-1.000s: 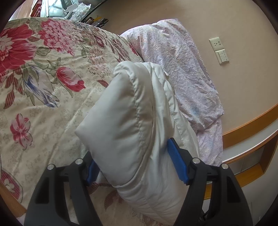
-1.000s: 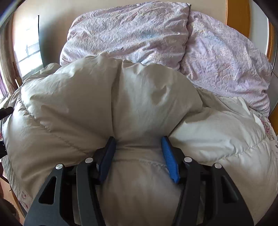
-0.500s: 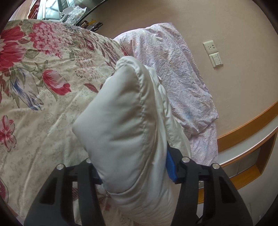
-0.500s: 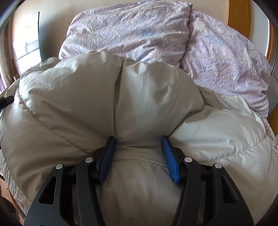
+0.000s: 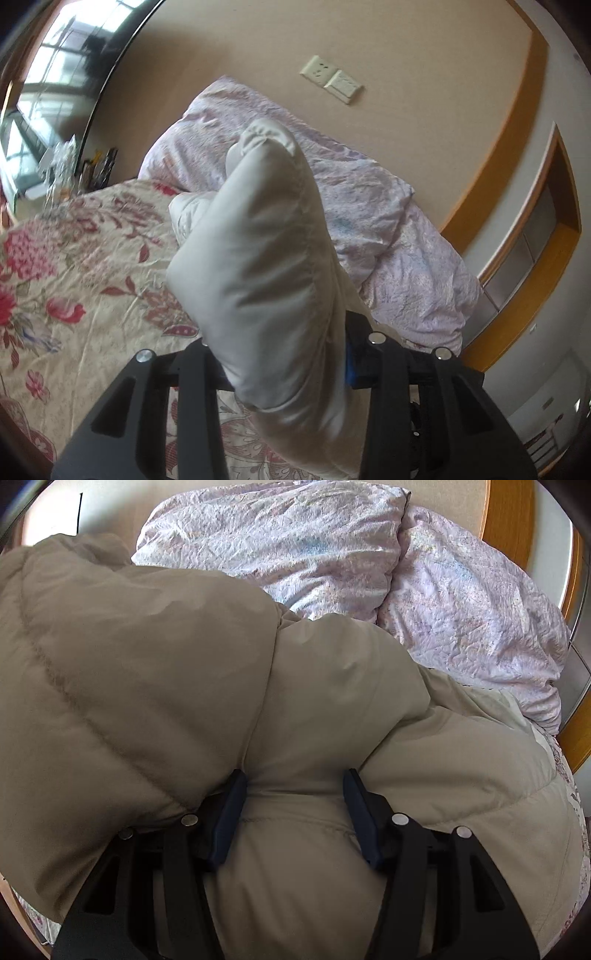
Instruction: Fold large clothes
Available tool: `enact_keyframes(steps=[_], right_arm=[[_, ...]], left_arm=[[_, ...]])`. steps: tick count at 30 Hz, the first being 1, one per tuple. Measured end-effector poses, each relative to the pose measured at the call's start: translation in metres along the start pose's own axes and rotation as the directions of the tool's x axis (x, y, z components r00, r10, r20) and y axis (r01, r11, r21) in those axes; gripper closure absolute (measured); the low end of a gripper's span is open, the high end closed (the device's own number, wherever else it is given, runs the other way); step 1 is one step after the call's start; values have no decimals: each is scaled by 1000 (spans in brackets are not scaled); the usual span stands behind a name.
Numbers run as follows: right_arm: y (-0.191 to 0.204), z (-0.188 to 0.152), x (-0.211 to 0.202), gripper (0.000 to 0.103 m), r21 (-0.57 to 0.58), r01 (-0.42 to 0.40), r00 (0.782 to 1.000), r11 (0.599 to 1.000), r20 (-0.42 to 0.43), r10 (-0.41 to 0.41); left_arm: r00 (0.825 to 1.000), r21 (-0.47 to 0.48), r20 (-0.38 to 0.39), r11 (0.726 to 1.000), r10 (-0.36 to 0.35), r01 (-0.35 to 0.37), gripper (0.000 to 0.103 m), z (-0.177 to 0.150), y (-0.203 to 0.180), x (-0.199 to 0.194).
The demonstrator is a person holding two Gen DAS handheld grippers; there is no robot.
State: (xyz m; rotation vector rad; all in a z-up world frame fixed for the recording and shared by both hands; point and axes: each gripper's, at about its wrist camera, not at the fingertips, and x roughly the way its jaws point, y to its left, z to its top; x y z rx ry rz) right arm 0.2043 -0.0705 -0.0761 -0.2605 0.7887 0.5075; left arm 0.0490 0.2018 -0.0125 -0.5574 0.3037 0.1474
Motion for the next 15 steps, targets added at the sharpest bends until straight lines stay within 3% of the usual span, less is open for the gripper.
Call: enact_keyframes(steps=[6,10,15], right_arm=[[2,0,0,46,-4,20,1000,1000,-4,-21],[1,0,0,46,-3,20,1000,1000,2,-20],[-8,-3,-2,46,26,-22,999,999,26,21]], left_arm=[[998,214,7,975,-58,56,65,0,-58,-4],[997,329,3,941,-82,76,64,-7,-88,-4],[995,385,-7,918,-100,95,61,-13,-113,-1]])
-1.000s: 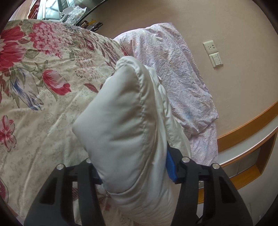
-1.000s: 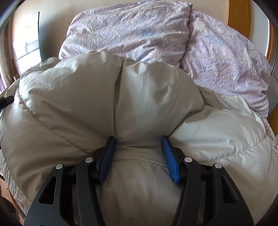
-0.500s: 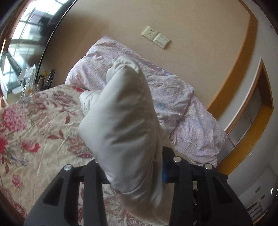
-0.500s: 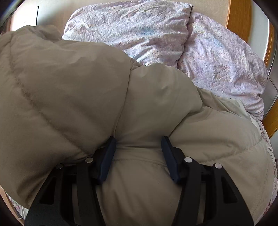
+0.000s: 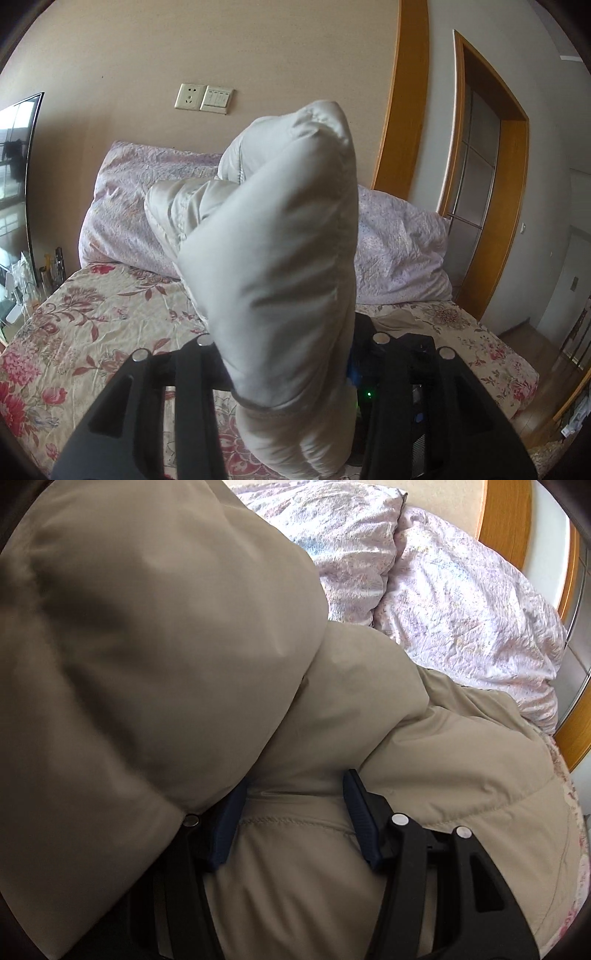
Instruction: Fold large clothes
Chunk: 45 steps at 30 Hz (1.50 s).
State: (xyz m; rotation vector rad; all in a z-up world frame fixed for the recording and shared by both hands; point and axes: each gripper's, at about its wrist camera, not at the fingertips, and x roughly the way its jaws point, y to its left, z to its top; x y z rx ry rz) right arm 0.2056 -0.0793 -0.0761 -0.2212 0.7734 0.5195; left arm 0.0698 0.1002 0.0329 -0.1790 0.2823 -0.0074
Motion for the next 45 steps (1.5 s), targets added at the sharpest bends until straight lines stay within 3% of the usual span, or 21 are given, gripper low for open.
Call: enact_keyframes(steps=[13,25,33,45], right_arm=[[-54,-7,-34,46,45,-160,987,986,19,159],[-169,-24,-61,46,168,-130,991,977,1,132],[-213,-46,-64,46,229,-105,994,968,3,107],[-261,-60,-57,46,288,-139,990,947,3,144]], left_arm=[[1000,64,-13,998,-26,27,55,8,-49,14],[991,169,-82,979,-102,115,47,-8,-126,45],[979,236,-167,959,-121,158,45,-31,-178,82],[944,283,-295,931,-147,233,39,-75,-234,133]])
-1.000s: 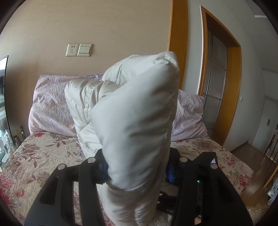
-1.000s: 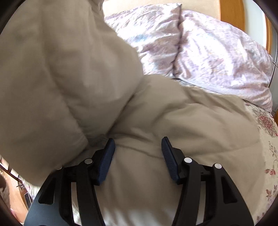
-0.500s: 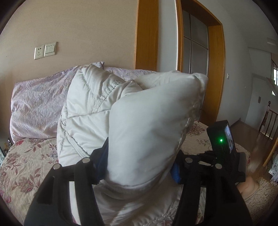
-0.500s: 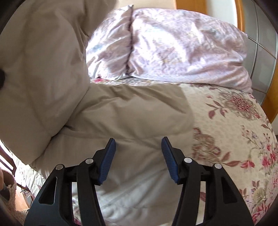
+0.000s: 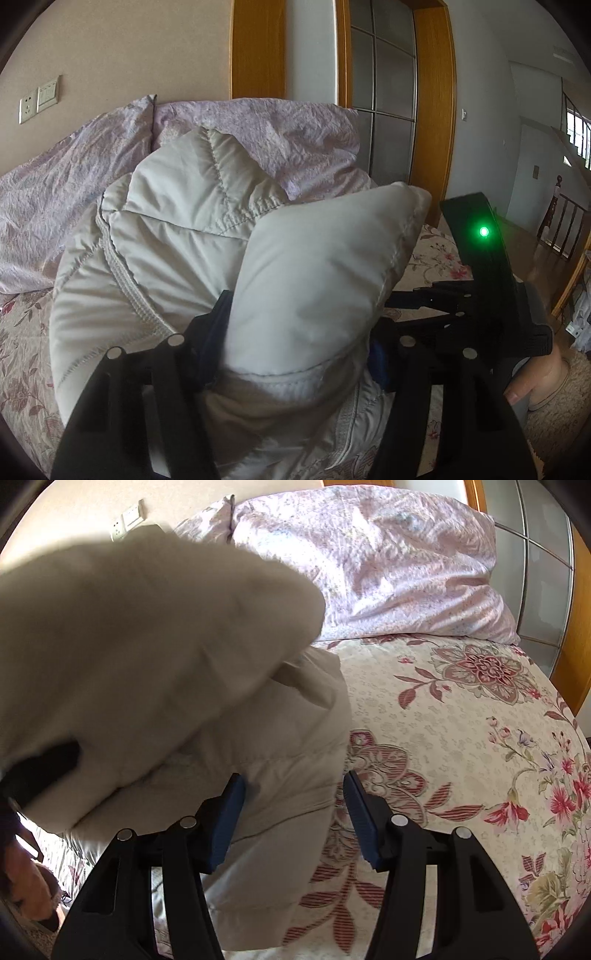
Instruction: Fold large clothes
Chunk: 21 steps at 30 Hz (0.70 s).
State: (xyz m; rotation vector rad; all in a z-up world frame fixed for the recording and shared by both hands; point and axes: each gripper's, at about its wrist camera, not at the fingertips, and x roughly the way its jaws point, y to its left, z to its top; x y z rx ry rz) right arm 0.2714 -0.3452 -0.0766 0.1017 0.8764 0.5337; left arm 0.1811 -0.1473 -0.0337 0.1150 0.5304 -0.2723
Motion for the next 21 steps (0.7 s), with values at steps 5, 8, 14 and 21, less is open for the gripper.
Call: enact_keyframes(steps=[5,8,14,21], right_arm=[[-14,-3,-5,46,2,31,1000,1000,0,-31],[-23,-5,-7,46,11,53,999,999,-7,-53],[-42,-11,-12,46,11,113,993,993,-31,-113],[-70,-22,-12,46,27,178,981,984,-83,-175]], left_arm=[[999,-22,-38,999,-30,29,34,-2,-11,23],[998,-26,-58,999,-26,24,32,-3,-16,35],[996,-6,-86,1000,10,-11,25,-6,-30,48],[994,5,-107,1000,28,-27,25,-7,-34,49]])
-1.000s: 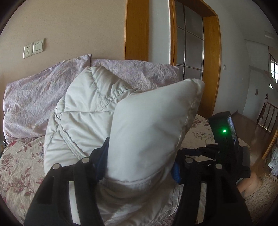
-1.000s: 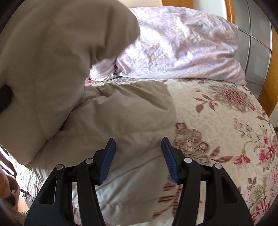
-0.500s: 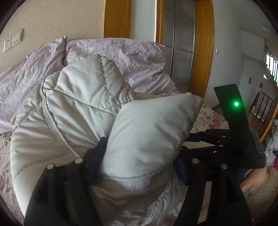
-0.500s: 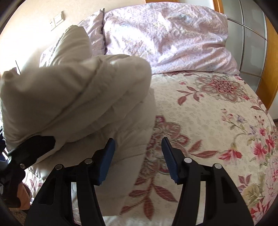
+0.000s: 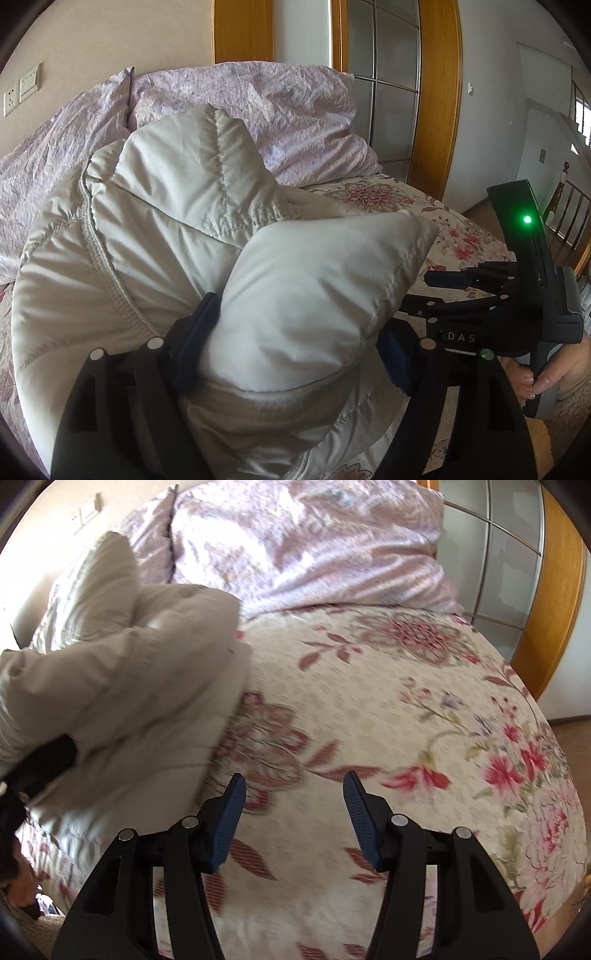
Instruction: Fold large clothes
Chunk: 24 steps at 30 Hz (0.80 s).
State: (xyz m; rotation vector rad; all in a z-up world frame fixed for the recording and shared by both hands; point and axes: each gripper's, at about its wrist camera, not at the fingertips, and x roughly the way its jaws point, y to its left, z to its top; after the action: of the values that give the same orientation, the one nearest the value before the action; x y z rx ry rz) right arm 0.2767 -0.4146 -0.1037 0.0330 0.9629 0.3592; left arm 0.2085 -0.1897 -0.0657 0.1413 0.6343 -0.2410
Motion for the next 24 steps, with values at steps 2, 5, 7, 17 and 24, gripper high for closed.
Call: enact_keyframes(steps=[2,5,7,17,24], right_arm=[[-5,-3,2,46,9,3,1000,1000,-7,-3],[-9,-6,6,46,21,-1,1000,1000,-18,1],[-9,-7,9,46,18,-2,1000,1000,-26,2],[-3,-12,17,46,-7,33,999,999,-38,-33],[0,-13,16,46,-18,51,998,999,-39,-52]], left_arm=[[1000,3,0,1000,3,-3,25,0,0,0],[1000,16,4,1000,12,-12,24,0,0,-3],[1000,28,14,999,19,-19,24,0,-1,-8],[988,147,157,989,9,-32,10,6,-22,-67],[976,118,216,991,39,-65,9,24,-14,-109]])
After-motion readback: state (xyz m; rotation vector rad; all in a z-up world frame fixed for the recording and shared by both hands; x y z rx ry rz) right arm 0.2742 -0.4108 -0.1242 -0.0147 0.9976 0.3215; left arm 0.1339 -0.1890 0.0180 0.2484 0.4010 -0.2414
